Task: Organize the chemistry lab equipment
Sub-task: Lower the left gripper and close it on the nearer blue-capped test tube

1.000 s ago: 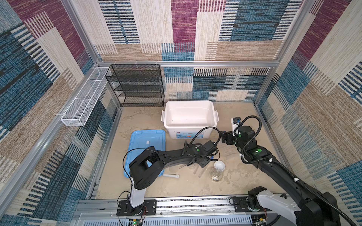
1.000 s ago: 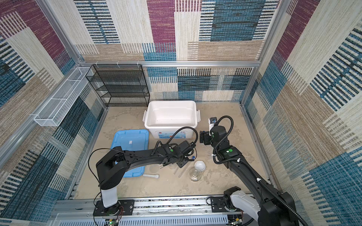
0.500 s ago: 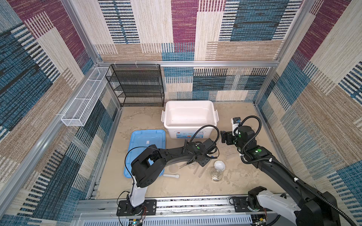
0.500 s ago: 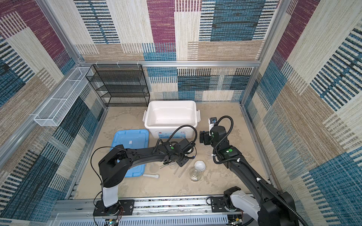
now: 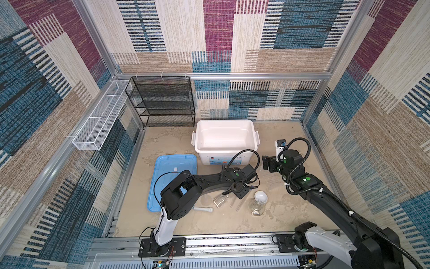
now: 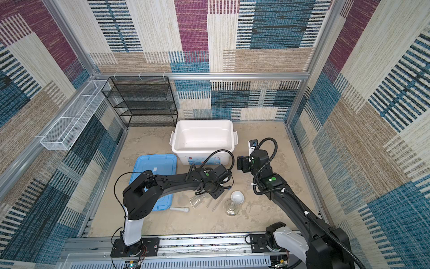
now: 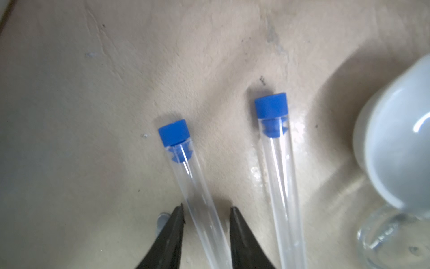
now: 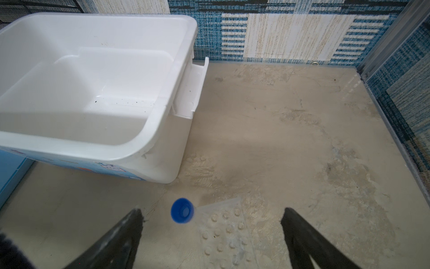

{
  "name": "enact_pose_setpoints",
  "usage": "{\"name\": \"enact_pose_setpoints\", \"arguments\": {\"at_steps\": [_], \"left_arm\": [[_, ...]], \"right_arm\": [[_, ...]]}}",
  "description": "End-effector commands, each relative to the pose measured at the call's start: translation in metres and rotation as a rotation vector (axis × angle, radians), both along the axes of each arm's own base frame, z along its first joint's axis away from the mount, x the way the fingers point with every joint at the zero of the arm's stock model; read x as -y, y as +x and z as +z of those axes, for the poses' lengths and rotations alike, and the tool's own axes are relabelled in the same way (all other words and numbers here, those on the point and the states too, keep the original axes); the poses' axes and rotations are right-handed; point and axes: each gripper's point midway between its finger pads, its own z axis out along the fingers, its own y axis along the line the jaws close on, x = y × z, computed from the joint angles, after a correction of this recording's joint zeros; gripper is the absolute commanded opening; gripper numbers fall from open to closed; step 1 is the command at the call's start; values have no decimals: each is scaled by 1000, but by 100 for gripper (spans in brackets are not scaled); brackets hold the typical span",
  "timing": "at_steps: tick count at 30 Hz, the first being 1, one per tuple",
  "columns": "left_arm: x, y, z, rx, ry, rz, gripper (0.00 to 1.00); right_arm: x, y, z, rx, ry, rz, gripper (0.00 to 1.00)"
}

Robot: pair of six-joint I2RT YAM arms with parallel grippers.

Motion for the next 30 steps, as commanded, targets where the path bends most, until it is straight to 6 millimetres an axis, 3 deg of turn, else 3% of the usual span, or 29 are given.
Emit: {"name": "enact_pose_setpoints", "arguments": {"at_steps": [1,30], "left_arm": [[-3,2,6,14,6,7,37],[-25,-20,-5,-62,29,33,25]], "right_arm": [[-3,5,9,33,28,2,95],[-4,5,12,32,44,5,95]]}}
